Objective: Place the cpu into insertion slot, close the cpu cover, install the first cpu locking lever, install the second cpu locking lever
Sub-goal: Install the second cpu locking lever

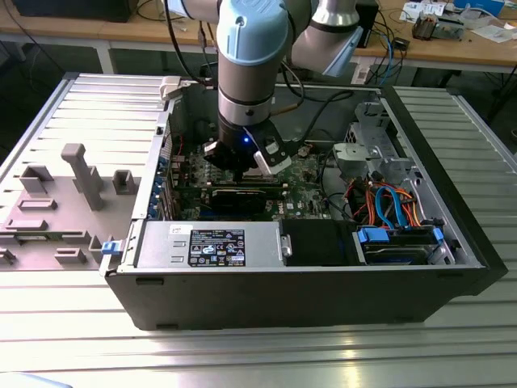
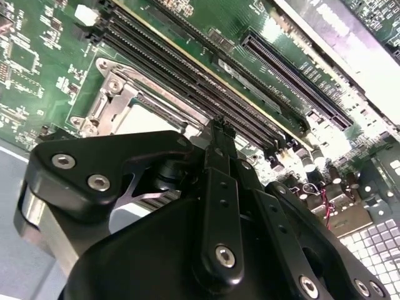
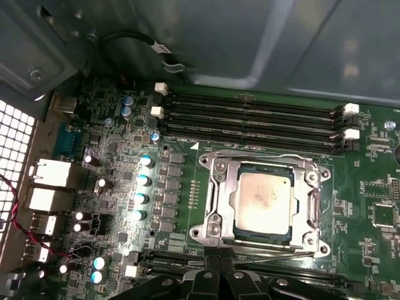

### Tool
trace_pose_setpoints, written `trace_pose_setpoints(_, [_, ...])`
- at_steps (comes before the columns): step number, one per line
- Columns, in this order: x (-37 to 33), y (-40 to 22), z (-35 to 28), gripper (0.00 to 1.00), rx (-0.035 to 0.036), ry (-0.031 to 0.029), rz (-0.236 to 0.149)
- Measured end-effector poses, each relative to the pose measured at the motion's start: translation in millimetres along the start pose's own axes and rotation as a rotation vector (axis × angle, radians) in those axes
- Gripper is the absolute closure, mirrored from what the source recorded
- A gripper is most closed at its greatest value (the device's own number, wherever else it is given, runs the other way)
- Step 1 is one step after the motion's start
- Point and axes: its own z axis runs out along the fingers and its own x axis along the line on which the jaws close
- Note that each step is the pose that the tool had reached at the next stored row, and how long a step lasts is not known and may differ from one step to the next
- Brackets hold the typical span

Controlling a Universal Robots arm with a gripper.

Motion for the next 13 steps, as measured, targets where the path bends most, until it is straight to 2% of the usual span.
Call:
trace_pose_setpoints(1, [0.0,0.0,0.3,0.89,-0.0077,-0.0008,-0.001])
trace_pose_setpoints(4, [0.6,-3.3,1.1,0.89,-0.0182,-0.002,-0.002])
trace_pose_setpoints(13, [1.1,-3.8,1.6,0.89,-0.0202,-0.0004,-0.002])
